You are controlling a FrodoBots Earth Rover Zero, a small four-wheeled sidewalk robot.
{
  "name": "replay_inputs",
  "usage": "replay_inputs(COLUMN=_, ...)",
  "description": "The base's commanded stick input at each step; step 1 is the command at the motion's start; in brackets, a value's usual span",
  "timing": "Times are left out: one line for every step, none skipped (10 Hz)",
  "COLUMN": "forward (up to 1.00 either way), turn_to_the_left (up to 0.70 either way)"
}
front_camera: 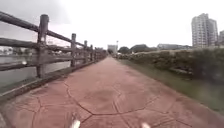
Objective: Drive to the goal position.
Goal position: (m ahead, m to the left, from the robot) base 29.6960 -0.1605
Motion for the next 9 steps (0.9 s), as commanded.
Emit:
replay_inputs(forward=0.70, turn_to_the_left=0.00)
replay_inputs(forward=0.70, turn_to_the_left=0.00)
replay_inputs(forward=0.70, turn_to_the_left=0.00)
replay_inputs(forward=0.70, turn_to_the_left=0.00)
replay_inputs(forward=0.70, turn_to_the_left=0.00)
replay_inputs(forward=0.70, turn_to_the_left=0.00)
replay_inputs(forward=0.70, turn_to_the_left=0.00)
replay_inputs(forward=0.70, turn_to_the_left=0.00)
replay_inputs(forward=0.70, turn_to_the_left=0.00)
